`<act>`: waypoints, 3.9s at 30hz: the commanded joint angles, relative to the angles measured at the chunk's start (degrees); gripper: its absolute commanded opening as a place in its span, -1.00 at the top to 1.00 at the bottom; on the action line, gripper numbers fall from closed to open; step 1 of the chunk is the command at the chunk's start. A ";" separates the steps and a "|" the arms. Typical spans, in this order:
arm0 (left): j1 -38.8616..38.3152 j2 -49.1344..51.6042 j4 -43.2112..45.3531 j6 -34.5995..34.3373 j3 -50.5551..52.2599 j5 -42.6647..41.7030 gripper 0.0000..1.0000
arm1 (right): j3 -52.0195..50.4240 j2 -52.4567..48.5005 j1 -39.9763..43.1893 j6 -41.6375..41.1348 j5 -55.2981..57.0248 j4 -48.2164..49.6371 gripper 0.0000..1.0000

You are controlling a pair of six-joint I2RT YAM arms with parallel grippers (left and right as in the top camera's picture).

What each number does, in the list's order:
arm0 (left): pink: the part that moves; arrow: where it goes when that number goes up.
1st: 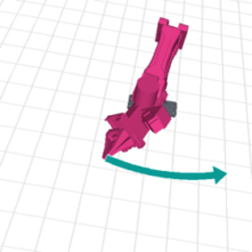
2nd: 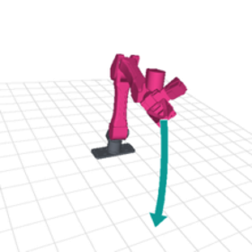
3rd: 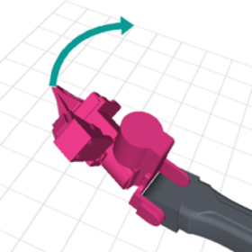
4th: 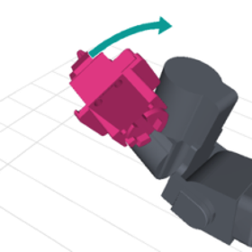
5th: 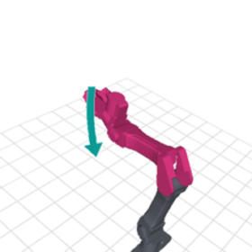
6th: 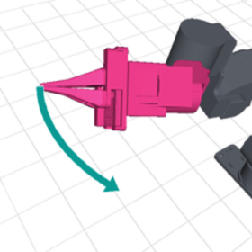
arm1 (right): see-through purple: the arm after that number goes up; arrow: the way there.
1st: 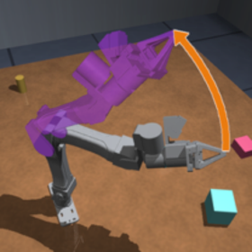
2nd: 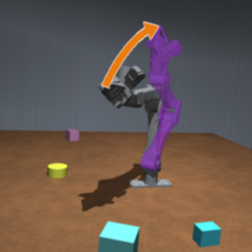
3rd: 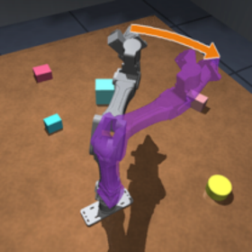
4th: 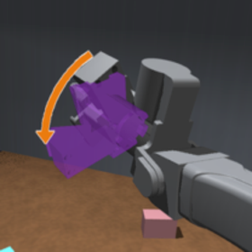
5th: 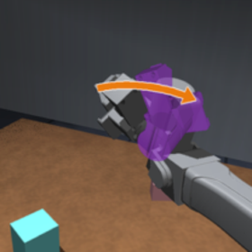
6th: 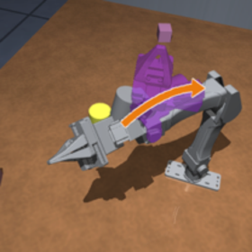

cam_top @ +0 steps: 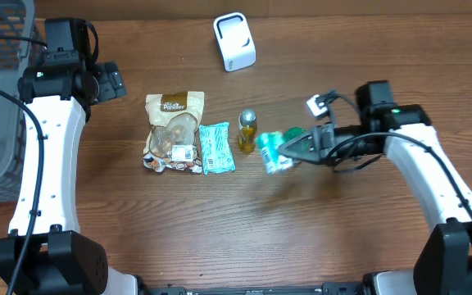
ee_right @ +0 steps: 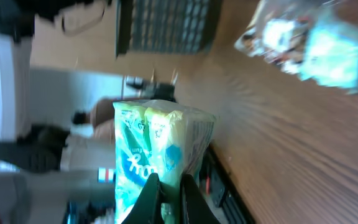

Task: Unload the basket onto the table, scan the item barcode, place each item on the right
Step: 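Lift the tissue packet with the right gripper toward the white scanner, then hold the tissue packet over the white scanner with the right gripper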

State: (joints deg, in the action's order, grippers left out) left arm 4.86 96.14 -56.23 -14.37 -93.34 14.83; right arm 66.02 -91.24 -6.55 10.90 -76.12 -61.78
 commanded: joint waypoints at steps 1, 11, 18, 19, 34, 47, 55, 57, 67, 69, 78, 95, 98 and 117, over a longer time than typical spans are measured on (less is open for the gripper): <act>-0.37 0.22 -0.11 1.09 -0.17 0.59 -0.99 | 1.18 1.46 -4.72 3.13 -4.22 -0.11 0.93; -0.37 0.22 -0.11 1.09 -0.17 0.59 -0.99 | 1.18 1.46 -14.47 3.08 -11.85 -2.21 0.93; -0.37 0.22 -0.11 1.09 -0.17 0.59 -0.99 | 1.22 1.51 -14.71 2.49 -13.86 -6.14 0.93; -0.37 0.22 -0.11 1.09 -0.17 0.59 -0.99 | 1.22 1.51 -14.71 2.49 -13.86 -6.21 0.93; -0.37 0.22 -0.11 1.09 -0.17 0.59 -0.99 | 1.20 1.51 -14.69 2.43 0.20 0.09 0.93; -0.37 0.22 -0.11 1.09 -0.17 0.59 -0.99 | 20.31 1.51 -11.80 -11.19 32.83 -0.83 0.93; -0.37 0.22 -0.11 1.09 -0.17 0.59 -0.99 | 52.00 -0.59 -11.80 -11.13 46.84 -8.68 0.93; -0.37 0.22 -0.11 1.09 -0.17 0.59 -0.99 | 56.78 -1.27 -11.80 -11.04 49.33 -8.20 0.93; -0.37 0.22 -0.11 1.09 -0.17 0.59 -0.99 | 58.12 -6.86 -12.00 -10.51 62.75 3.78 0.93; -0.37 0.22 -0.11 1.09 -0.17 0.59 -0.99 | 58.12 -8.92 -12.74 -10.49 64.50 5.66 0.93; -0.37 0.22 -0.11 1.09 -0.17 0.59 -0.99 | 58.12 -19.39 -18.34 -6.34 83.52 12.61 0.93; -0.37 0.22 -0.11 1.09 -0.17 0.59 -0.99 | 58.12 -35.60 -24.96 7.45 100.67 26.32 0.93; -0.37 0.22 -0.11 1.09 -0.17 0.59 -0.99 | 58.10 -37.51 -25.29 7.63 103.23 28.59 0.93; -0.39 0.22 -0.11 1.09 -0.17 0.59 -0.99 | 58.07 -46.80 -25.20 7.63 107.60 40.79 0.92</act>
State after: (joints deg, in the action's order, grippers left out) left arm 4.86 96.14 -56.21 -14.37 -93.34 14.83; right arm 124.01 -136.49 -31.70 18.31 30.17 -21.87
